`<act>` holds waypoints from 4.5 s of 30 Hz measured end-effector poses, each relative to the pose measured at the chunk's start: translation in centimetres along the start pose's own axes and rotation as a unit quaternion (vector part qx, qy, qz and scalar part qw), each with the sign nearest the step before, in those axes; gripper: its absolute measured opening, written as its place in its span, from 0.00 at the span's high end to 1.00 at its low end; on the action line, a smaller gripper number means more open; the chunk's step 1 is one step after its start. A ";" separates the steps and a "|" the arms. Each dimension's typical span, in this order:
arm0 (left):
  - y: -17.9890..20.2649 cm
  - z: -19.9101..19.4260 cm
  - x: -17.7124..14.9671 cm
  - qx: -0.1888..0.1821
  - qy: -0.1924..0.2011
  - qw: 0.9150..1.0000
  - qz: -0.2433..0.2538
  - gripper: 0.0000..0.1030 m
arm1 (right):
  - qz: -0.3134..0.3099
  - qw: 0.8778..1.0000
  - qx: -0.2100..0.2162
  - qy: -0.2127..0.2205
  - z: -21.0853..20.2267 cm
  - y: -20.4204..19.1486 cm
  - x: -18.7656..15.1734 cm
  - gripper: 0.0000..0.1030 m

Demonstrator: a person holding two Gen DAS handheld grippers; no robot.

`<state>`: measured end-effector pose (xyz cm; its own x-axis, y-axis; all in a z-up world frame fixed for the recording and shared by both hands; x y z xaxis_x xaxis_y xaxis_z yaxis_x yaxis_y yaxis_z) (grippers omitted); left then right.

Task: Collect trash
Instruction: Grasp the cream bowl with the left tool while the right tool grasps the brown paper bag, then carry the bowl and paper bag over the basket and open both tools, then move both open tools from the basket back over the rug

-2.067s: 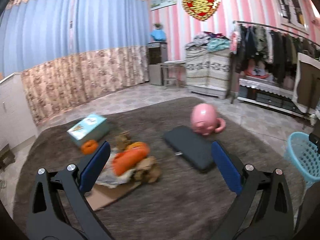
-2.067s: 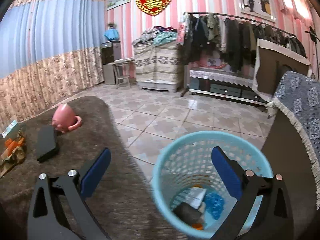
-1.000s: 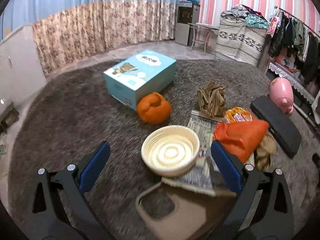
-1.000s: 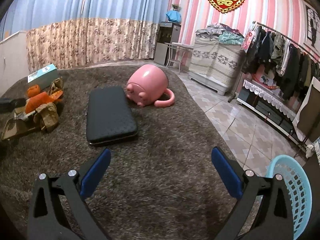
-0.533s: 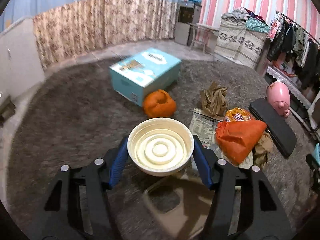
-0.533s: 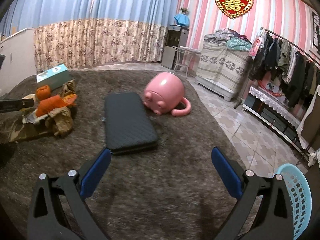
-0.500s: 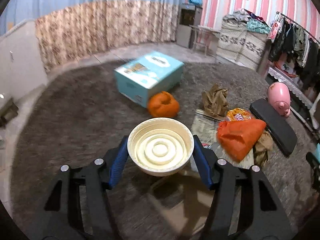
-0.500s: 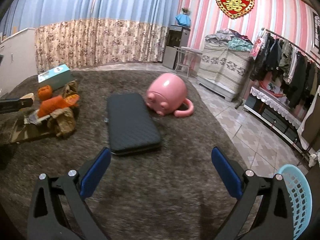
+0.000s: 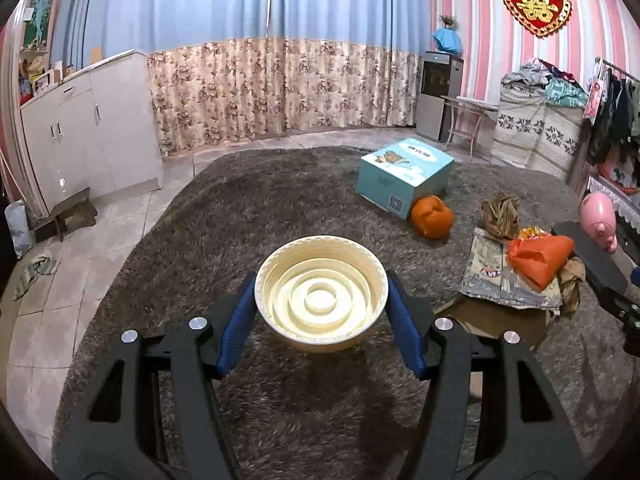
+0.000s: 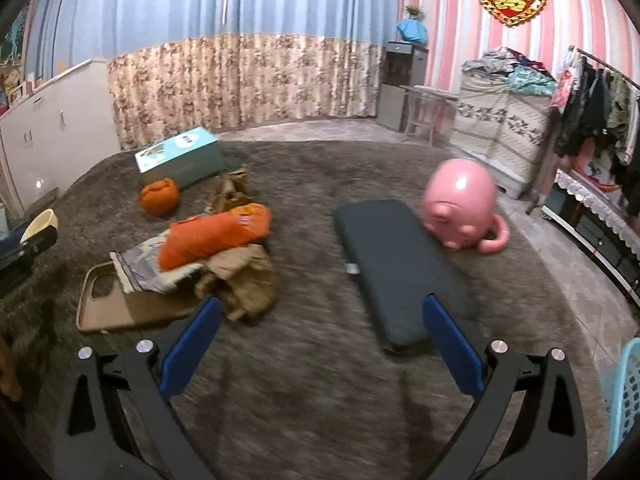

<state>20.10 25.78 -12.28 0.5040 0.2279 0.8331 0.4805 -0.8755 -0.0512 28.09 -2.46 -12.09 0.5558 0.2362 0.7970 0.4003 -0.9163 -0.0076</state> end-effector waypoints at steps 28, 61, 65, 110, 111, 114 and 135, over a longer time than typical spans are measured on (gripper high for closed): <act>3.5 -0.6 0.5 0.005 0.018 0.998 0.067 0.41 | 0.057 0.996 -0.060 0.028 -10.1 9.6 -2.9 0.53; 49.6 -25.5 -5.8 -0.402 0.079 0.877 0.251 0.41 | 0.220 0.902 -0.356 0.100 -35.0 38.5 -15.6 0.53; 53.3 -26.5 -8.1 -0.430 0.070 0.855 0.282 0.41 | 0.238 0.896 -0.363 0.090 -34.8 40.0 -17.4 0.53; 43.0 -21.8 -0.5 -0.316 0.114 0.916 0.221 0.05 | 0.250 0.907 -0.329 0.080 -26.6 39.3 -14.1 0.07; 42.4 -21.8 -0.3 -0.312 0.115 0.917 0.218 0.05 | 0.248 0.907 -0.330 0.081 -26.7 38.9 -13.9 0.06; 40.8 -21.5 0.3 -0.304 0.118 0.922 0.208 0.05 | 0.242 0.909 -0.330 0.085 -27.3 38.1 -13.1 0.04; 25.1 -16.3 3.7 -0.197 0.110 0.965 0.132 0.05 | 0.169 0.938 -0.286 0.098 -24.6 29.3 -7.9 0.04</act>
<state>22.34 -2.25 -1.53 0.3862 -0.0833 0.9187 0.0239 -0.9947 -0.1002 17.47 -39.16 -3.74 0.4129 -0.1121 0.9038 -0.2624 -0.9650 0.0002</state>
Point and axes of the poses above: each gripper's, at about its wrist camera, not at the fingertips, and z roughly the way its jaws point, y to its right, x to its top, the point moved 6 cm from there along z, roughly the way its jaws point, and after that the axes turned 6 degrees about x, right-handed, at the moved point
